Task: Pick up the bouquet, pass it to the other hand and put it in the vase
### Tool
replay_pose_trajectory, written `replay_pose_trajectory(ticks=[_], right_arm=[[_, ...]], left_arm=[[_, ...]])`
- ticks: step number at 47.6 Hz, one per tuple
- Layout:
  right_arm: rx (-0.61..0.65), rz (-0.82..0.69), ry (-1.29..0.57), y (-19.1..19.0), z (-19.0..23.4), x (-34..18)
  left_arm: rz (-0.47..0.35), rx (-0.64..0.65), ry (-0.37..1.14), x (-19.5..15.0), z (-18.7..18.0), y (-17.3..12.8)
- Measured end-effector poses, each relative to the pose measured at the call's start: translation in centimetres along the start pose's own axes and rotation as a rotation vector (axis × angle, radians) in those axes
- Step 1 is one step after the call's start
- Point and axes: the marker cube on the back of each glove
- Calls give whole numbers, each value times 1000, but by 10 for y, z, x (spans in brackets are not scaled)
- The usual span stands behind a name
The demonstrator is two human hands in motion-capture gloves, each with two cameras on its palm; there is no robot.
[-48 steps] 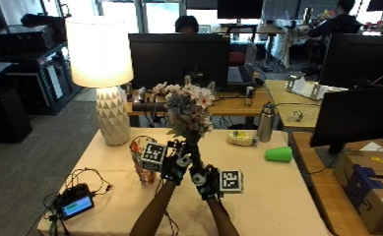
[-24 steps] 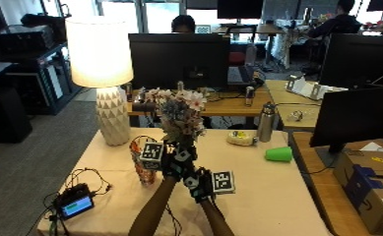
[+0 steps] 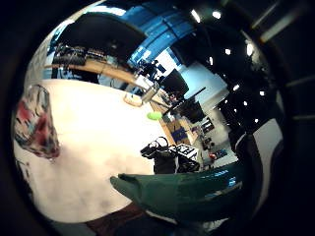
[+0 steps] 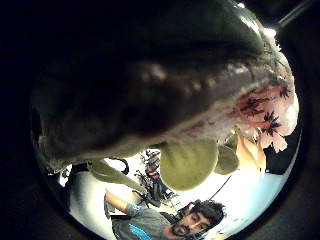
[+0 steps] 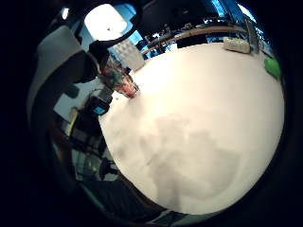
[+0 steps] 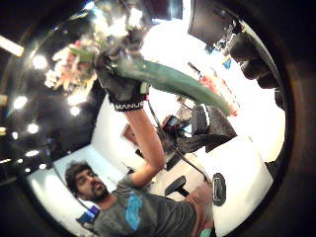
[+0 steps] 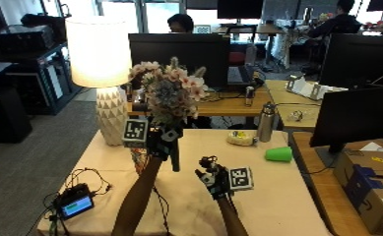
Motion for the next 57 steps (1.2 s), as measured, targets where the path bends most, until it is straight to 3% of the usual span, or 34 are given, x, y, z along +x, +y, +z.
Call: replay_pose_trajectory(ticks=[5, 9, 13, 20, 24, 28, 32, 39, 48, 57], right_arm=[[35, -10, 25, 3, -17, 11], [58, 24, 38, 6, -27, 14], [69, -9, -7, 5, -32, 14], [81, 46, 101, 6, -37, 34], [77, 14, 47, 7, -38, 31], [83, 80, 129, 10, -44, 41], [85, 102, 124, 12, -48, 44], [95, 153, 101, 13, -49, 44], [67, 146, 97, 12, -38, 45], [71, 135, 65, 10, -33, 38]], left_arm=[[43, 73, -31, 13, -30, -16], [204, 127, -81, 19, -64, -40], [95, 173, -46, 28, -90, -48], [64, 251, -30, 26, -130, -71], [42, 296, -6, 13, -156, -85], [22, 323, 18, -8, -177, -96], [-49, 344, 22, -37, -190, -101], [-166, 315, -9, -105, -194, -101], [-301, 240, 22, -167, -178, -85], [-350, 201, -10, -207, -171, -63]])
